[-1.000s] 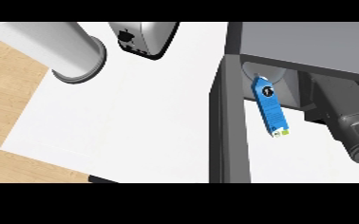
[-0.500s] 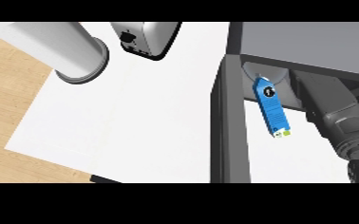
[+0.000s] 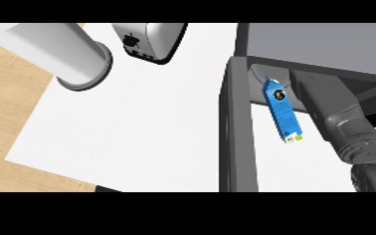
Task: Pick up the milk, place it into the microwave and close the microwave
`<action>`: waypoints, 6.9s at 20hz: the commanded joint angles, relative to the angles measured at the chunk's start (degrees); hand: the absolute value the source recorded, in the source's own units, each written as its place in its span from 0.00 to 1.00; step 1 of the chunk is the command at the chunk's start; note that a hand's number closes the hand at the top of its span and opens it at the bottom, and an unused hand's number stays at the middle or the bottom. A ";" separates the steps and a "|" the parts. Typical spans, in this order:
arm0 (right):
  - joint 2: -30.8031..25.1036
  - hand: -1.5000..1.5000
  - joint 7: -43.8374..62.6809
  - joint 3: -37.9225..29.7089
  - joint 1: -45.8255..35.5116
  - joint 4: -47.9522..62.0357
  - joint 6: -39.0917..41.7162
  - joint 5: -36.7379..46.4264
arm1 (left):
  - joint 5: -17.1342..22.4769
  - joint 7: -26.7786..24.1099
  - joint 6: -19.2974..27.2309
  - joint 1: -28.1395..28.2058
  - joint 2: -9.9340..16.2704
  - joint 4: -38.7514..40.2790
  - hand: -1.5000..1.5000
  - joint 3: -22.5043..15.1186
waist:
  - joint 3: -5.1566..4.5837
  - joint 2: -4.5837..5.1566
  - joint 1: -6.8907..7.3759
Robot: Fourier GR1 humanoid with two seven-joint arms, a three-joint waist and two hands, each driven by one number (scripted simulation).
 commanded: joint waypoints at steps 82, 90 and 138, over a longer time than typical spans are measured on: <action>-3.85 0.00 2.16 4.54 80.34 -82.18 55.61 -33.16 | -41.37 -10.57 34.65 -42.22 -18.66 56.34 1.00 -73.63 | -2.87 -5.26 -15.97; -6.25 0.00 11.52 6.85 82.10 -95.02 55.15 -40.13 | -32.01 -9.54 48.94 -53.49 -18.62 59.91 1.00 -81.02 | -3.00 -4.90 -18.35; -15.07 0.00 28.72 5.69 78.53 -110.67 49.05 -57.89 | 7.85 -21.45 63.44 -83.46 -18.68 84.84 1.00 -68.70 | -2.77 -0.95 -25.98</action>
